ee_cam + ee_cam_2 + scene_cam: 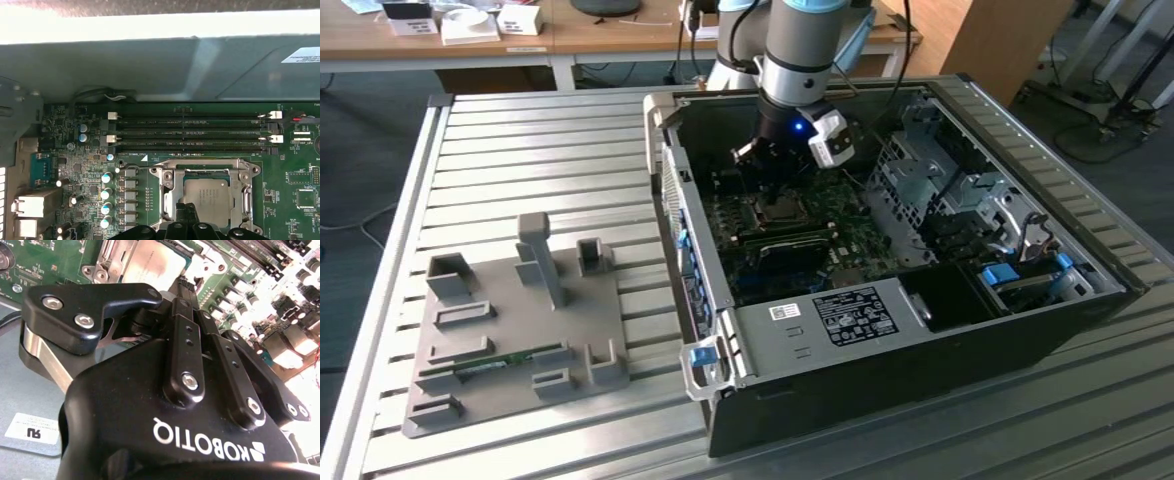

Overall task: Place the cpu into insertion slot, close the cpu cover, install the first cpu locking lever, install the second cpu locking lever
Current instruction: 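Close the cpu cover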

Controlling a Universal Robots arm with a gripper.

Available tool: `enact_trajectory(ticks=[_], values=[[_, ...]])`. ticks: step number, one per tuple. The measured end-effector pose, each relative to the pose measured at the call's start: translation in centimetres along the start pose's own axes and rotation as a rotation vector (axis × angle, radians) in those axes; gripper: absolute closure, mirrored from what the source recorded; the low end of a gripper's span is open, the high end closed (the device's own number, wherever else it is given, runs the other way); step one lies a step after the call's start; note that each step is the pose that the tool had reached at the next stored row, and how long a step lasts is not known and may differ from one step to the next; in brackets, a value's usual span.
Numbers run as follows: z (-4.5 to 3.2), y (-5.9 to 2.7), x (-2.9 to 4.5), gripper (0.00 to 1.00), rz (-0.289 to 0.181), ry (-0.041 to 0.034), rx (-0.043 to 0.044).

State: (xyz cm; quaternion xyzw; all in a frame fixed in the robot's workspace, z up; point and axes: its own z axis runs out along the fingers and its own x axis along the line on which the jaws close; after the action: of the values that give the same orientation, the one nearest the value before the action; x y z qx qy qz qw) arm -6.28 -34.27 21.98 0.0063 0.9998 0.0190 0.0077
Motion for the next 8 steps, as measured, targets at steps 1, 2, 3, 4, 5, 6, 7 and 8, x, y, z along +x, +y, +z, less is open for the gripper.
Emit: enact_trajectory(ticks=[1,2,3,4,5,6,7,8], values=[[0.03,0.00,0.00,0.89,0.000,-0.0001,-0.0002],[0.06,0.00,0.00,0.89,0.000,-0.0002,-0.0003],[0.09,0.00,0.00,0.89,0.000,-0.0001,-0.0002],[0.12,0.00,0.02,0.89,0.000,0.0000,0.0000],[0.14,-0.01,0.03,0.89,0.000,0.0000,0.0000],[0.15,-0.01,0.03,0.89,0.000,0.0000,0.0001],[0.15,-0.01,0.04,0.89,0.000,0.0002,0.0003],[0.17,-0.01,0.07,0.89,0.000,0.0000,0.0001]])
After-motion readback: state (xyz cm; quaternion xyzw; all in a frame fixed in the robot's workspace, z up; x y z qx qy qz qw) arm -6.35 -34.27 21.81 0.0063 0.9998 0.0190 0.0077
